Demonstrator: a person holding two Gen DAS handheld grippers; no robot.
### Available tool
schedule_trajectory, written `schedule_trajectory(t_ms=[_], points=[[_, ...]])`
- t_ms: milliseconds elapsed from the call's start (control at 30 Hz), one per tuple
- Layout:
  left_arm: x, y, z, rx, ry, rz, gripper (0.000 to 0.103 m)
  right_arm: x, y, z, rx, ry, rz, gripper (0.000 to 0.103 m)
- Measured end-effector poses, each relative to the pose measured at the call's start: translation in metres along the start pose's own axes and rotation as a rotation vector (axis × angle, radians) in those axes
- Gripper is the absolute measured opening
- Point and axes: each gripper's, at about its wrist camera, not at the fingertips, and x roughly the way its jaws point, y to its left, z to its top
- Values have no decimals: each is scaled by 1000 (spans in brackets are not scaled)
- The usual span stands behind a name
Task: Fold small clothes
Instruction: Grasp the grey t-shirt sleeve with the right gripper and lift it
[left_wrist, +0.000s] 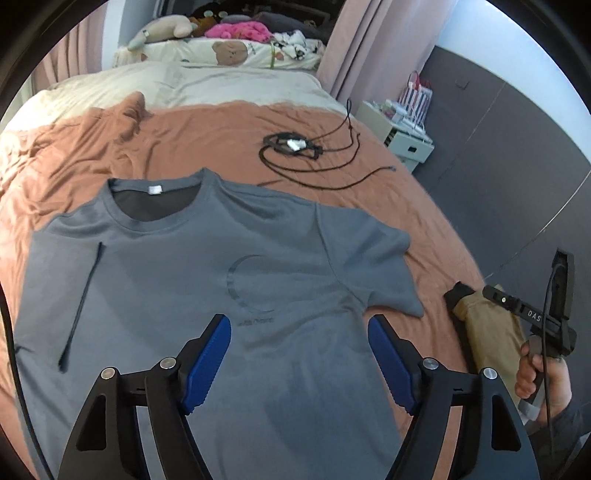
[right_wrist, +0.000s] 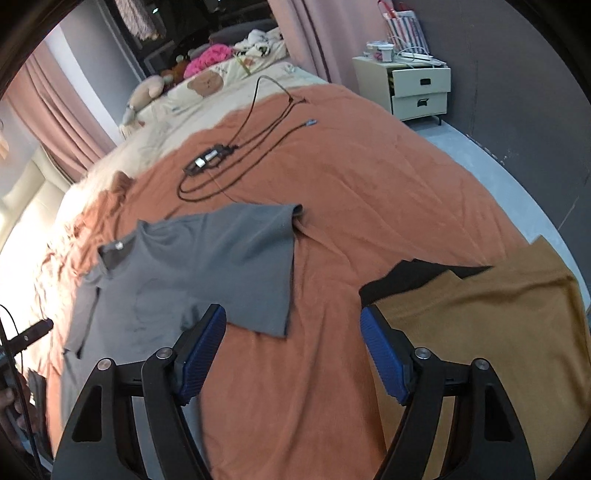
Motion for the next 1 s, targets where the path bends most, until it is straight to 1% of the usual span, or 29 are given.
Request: schedule_trajectory(t_ms=[33, 133, 267, 367, 433, 533, 667, 900, 1000], points=[[7, 2, 1, 7, 9, 5, 74, 6, 3, 4, -1, 4, -2, 74], [27, 9, 4, 12, 31, -1, 70, 29, 7, 12, 11, 25, -1, 74], [53, 21, 12, 16, 57, -18, 66, 55, 7, 22, 22, 47, -3, 70], [69, 33, 15, -16, 72, -46, 61, 72, 8, 29, 39, 62, 1, 68], [81, 38, 17, -24, 79, -50, 58, 82, 7, 36, 59, 67, 7, 67], [100, 45, 22, -36, 96, -69, 54, 94, 6, 41, 63, 70, 7, 64], [119, 49, 27, -52, 117, -86, 54, 110, 5, 46, 77, 78, 11, 60], [152, 39, 28, 1, 158, -86, 53, 145, 3, 51, 91, 108, 5, 60], [161, 36, 23, 12, 177, -93, 53, 167, 6, 54, 63, 126, 11, 60]])
